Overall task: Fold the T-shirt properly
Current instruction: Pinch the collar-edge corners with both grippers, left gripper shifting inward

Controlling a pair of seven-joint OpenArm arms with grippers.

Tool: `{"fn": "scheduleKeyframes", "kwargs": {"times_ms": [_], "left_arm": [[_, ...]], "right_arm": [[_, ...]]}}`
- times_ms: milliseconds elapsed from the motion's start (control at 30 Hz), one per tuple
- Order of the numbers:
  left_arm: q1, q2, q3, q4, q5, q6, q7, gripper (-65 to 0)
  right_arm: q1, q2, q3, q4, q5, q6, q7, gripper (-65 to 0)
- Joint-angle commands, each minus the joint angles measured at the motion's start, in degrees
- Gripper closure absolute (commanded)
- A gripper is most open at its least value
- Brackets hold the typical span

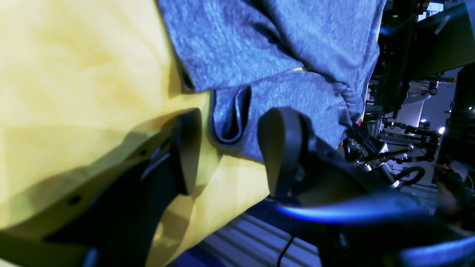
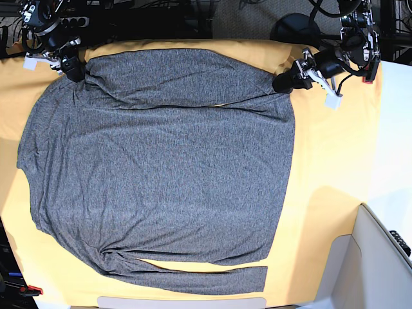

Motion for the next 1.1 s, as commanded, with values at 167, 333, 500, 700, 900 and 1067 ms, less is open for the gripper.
{"fn": "scheduleKeyframes", "kwargs": {"times_ms": [167,333,500,700,900,1067], "left_arm": [[0.5,0.5,0.9,0.3,-0.2,0.5,2.0,-28.0],[0.4,0.5,4.1,2.4,2.6,0.5,2.0,-27.9],[0.3,0.5,6.5,5.3,4.9,0.6,2.0,-27.9],[-1.3,0.6,7.0,5.3,5.3,0.6,2.0,-23.8],[-1.7,0.5,6.5,5.2,5.4,0.6,2.0,-7.1],[-2.2,0.2,6.5,5.2,5.4,0.6,2.0,-0.6]], "right_arm": [[-0.8,0.0,-0.3,0.1,-3.0,-1.6,-2.1,-5.9],[-0.8,0.0,-0.2,0.1,-3.0,-1.6,-2.1,-5.9],[-0.8,0.0,-0.3,0.1,-3.0,-1.6,-2.1,-5.8],[-0.9,0.0,-0.1,0.1,-3.0,-1.6,-2.1,-5.8],[-0.7,0.1,-0.4,0.1,-4.7,-1.6,-2.3,-5.6],[-0.7,0.1,-0.4,0.2,-9.2,-1.6,-2.4,0.0]]}}
